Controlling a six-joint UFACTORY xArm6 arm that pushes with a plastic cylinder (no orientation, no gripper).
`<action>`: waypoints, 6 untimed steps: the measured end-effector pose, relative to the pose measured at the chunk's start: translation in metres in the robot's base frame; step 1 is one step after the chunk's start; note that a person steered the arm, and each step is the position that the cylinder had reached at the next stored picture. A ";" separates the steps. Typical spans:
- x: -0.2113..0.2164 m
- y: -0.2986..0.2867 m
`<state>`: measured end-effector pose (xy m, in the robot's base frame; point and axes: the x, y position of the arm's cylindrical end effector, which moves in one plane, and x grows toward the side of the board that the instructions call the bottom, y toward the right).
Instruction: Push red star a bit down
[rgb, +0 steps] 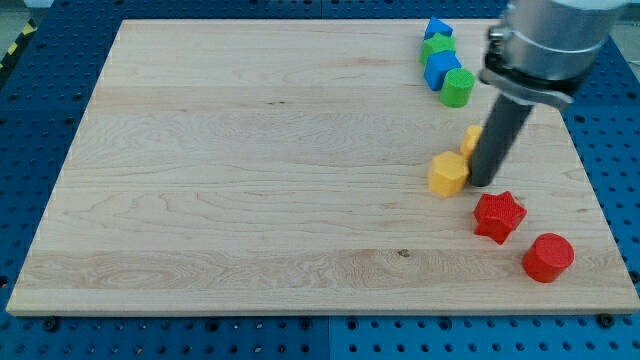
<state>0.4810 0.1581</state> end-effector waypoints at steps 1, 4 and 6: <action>0.000 -0.003; 0.027 0.016; 0.049 0.016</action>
